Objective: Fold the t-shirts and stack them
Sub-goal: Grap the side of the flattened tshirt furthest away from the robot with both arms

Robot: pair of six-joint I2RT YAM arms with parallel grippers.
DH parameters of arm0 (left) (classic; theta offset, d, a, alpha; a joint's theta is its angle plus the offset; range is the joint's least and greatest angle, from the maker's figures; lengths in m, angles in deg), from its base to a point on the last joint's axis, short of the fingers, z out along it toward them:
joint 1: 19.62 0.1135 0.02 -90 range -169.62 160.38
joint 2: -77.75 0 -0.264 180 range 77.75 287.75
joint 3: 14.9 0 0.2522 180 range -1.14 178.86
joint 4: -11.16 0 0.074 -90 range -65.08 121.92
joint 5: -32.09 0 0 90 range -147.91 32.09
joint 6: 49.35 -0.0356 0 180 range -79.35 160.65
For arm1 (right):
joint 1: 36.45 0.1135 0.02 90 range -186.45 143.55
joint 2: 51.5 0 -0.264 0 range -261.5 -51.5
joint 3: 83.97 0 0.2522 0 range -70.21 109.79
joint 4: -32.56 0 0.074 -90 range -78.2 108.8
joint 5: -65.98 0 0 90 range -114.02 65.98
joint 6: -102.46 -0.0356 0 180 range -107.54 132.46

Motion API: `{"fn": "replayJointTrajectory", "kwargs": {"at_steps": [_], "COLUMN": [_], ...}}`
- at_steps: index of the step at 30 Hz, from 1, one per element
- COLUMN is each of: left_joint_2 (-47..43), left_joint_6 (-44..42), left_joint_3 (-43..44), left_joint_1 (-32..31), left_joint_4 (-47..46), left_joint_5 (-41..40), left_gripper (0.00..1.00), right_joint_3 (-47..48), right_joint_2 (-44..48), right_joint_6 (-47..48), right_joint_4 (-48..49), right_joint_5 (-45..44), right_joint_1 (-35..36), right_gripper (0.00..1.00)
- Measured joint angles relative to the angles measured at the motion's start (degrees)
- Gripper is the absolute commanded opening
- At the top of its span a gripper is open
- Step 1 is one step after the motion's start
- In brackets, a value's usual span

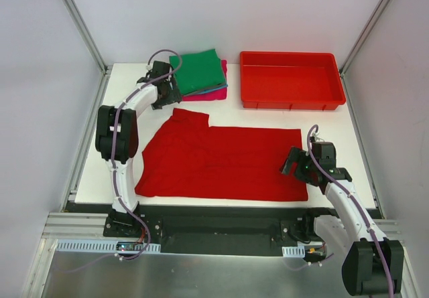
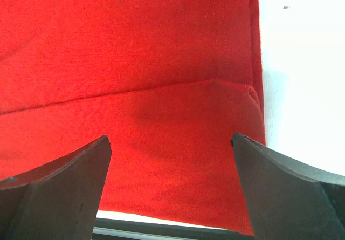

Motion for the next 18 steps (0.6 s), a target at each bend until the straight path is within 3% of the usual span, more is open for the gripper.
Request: {"fn": "replayJointTrajectory", "kwargs": {"at_steps": [9, 18], "left_joint_2": [11.2, 13.8], "left_joint_6": [-1.7, -1.4], "left_joint_3": [9.6, 13.4], "left_joint_1": [1.5, 1.3], "left_joint_4": [-0.2, 2.5], "left_joint_5": [2.9, 3.0], "left_gripper": [0.52, 0.33], "right_joint_3": [0.0, 0.0], "right_joint_2": [-0.5, -1.0], "right_joint_6": [0.0, 0.0], "right_joint_4": [0.0, 0.0], "right_joint_5": [-0.1, -0.1], "right_joint_1": [0.0, 0.0], "right_gripper": [0.96, 0.96]}}
